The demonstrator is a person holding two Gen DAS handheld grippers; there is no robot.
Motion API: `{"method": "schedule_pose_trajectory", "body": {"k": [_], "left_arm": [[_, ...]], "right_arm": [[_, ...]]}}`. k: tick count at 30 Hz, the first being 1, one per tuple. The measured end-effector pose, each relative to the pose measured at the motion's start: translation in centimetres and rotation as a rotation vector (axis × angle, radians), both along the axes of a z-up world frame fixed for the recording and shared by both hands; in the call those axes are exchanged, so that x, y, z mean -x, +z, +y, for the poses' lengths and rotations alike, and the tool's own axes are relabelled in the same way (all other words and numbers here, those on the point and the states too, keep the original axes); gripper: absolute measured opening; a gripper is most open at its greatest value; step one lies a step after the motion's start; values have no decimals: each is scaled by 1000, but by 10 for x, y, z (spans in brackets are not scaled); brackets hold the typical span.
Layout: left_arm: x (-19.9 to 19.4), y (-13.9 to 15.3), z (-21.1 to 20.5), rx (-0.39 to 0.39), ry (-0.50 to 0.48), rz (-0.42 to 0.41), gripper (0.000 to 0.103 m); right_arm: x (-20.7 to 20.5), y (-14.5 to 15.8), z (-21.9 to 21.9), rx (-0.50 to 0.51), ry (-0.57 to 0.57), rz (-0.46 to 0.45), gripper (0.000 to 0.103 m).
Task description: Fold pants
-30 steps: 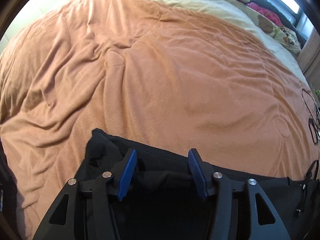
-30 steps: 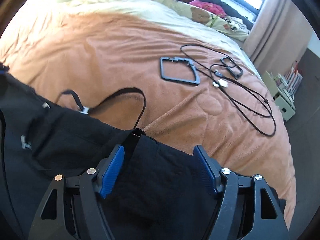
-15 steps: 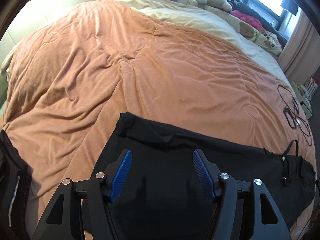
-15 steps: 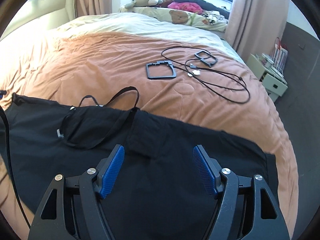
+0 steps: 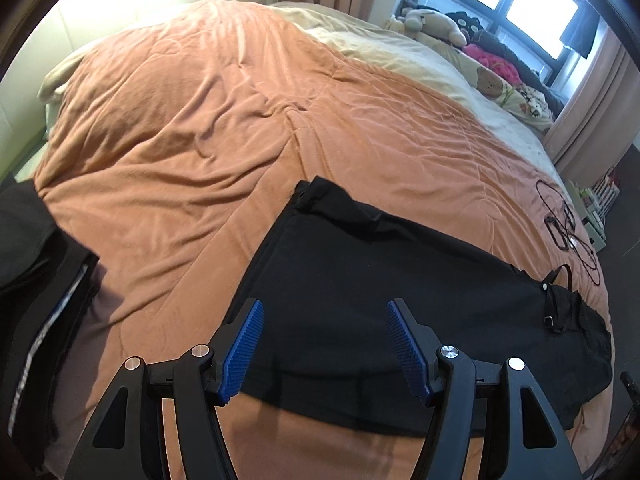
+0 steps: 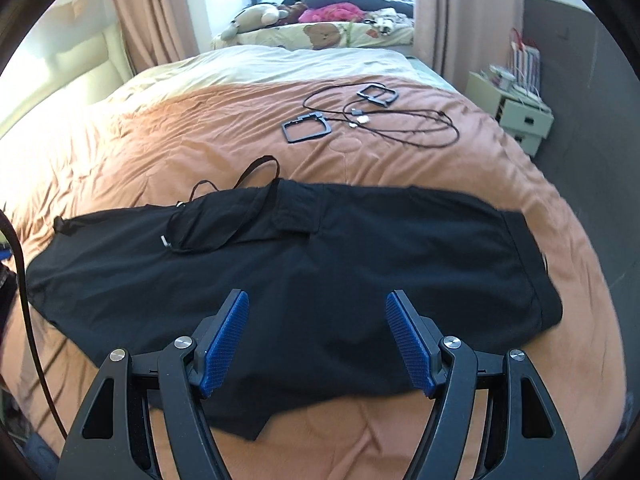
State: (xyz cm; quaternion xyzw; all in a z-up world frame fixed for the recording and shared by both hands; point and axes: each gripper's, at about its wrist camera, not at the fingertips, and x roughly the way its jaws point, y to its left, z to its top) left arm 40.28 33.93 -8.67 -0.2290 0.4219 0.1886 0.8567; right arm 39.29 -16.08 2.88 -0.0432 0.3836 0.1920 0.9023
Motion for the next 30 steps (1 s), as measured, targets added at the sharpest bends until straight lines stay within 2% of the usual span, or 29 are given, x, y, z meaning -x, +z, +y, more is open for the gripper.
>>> {"method": "schedule_pose_trajectory", "body": {"k": [5, 9, 10, 12, 14, 16, 22, 30], "left_arm": [[27, -6, 6, 23, 10, -16, 66], [43, -15, 12, 53, 24, -24, 62], [45, -18, 13, 59, 26, -23, 62], [50, -25, 15, 74, 30, -21, 54], [53, -36, 18, 104, 31, -13, 50], [54, -47, 20, 127, 32, -2, 49], [51, -71, 25, 177, 39, 10, 48], [42, -92, 33, 237, 58, 21, 47]], "right_arm": [[23, -4, -12, -54, -22, 19, 70], [36, -13, -21, -107, -44, 49, 67], [39, -16, -24, -121, -49, 60, 65], [44, -26, -27, -147, -58, 89, 61], [46, -36, -28, -164, -53, 126, 50], [45, -48, -27, -174, -46, 168, 46], [33, -77, -20, -219, -38, 275, 46], [8, -96, -20, -252, -38, 337, 46]]}}
